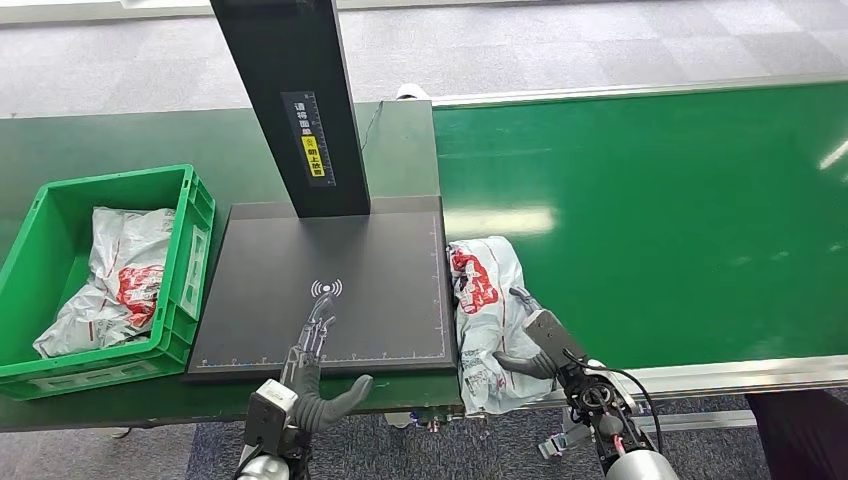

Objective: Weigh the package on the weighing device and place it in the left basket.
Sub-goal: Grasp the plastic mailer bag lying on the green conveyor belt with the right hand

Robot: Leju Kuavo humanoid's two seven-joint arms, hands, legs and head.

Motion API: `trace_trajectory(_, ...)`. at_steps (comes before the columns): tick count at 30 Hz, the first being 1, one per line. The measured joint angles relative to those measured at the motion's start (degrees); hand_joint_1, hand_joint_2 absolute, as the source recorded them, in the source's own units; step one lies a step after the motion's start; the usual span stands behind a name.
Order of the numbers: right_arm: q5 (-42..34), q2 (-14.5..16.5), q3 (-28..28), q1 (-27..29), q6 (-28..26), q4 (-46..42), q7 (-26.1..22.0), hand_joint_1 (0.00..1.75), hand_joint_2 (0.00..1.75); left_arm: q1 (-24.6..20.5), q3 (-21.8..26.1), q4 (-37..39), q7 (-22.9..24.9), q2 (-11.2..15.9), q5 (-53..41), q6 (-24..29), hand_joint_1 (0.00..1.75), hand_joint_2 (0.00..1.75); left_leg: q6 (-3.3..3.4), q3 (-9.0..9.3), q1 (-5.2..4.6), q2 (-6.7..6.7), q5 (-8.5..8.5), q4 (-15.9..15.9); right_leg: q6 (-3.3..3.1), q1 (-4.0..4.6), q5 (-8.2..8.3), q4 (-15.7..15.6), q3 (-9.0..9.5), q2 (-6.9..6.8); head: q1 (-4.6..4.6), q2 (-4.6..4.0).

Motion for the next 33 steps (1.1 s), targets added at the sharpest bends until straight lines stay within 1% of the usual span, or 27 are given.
trace_trajectory(5, -3.52, 0.58, 0.02, -0.13, 3.83, 0.25, -0.92, 0.02, 1.75, -0.42, 0.0, 0.63, -0.01, 0.01, -0.53, 0.94, 0.0, 1.75, 0.0, -0.02, 0.0, 0.01, 0.0, 0.0, 0.0, 0.0, 0.0, 0.0, 0.0, 0.01, 0.01, 0.0)
trace_trajectory(7, -3.61, 1.12, 0.3, -0.39, 3.84, 0.54, -0.84, 0.89, 1.75, -0.62, -0.01, 0.8, -0.01, 0.01, -0.82, 1.29, 0.0, 1.75, 0.0, 0.0, 0.0, 0.03, 0.0, 0.0, 0.0, 0.0, 0.0, 0.0, 0.0, 0.02, 0.01, 0.0)
trace_trajectory(9, -2.81, 1.54, 0.86, -0.88, 2.6, 1.27, 0.25, 1.75, 1.75, -0.68, -0.02, 0.85, -0.01, 0.01, -0.91, 1.58, 0.0, 1.75, 0.0, 0.01, 0.01, 0.05, 0.0, -0.01, 0.0, 0.01, 0.0, 0.0, 0.01, 0.04, 0.0, 0.0)
trace_trajectory(13, -1.38, 1.95, 2.01, -2.24, -0.59, 2.62, 4.17, 1.75, 1.75, -0.64, 0.0, 0.86, -0.01, 0.01, -0.92, 1.78, 0.0, 1.75, 0.0, 0.07, 0.01, 0.13, 0.0, -0.01, -0.01, 0.01, 0.0, 0.01, 0.03, 0.11, 0.01, 0.0)
trace_trajectory(16, -1.03, 1.99, 2.64, -3.29, -1.64, 3.23, 5.99, 1.75, 1.75, -0.63, 0.0, 0.86, -0.01, 0.01, -0.92, 1.79, 0.0, 1.75, 0.0, 0.11, 0.01, 0.2, 0.0, -0.01, -0.01, 0.01, 0.01, 0.0, 0.04, 0.18, 0.01, 0.0)
trace_trajectory(27, -0.67, 2.01, 3.51, -4.37, -1.99, 4.15, 6.53, 1.75, 1.75, -0.63, 0.0, 0.86, -0.01, 0.01, -0.92, 1.79, 0.0, 1.75, -0.01, 0.12, 0.04, 0.22, -0.01, -0.01, -0.01, 0.05, 0.0, 0.01, 0.04, 0.22, 0.01, 0.0)
trace_trajectory(33, 0.16, 2.13, 4.47, -4.53, -2.19, 4.24, 8.03, 1.75, 1.75, -0.63, 0.0, 0.85, 0.13, 0.01, -0.92, 1.79, 0.0, 1.75, -0.01, 0.12, 0.04, 0.22, -0.01, -0.01, -0.01, 0.05, 0.01, 0.0, 0.04, 0.22, 0.01, 0.0)
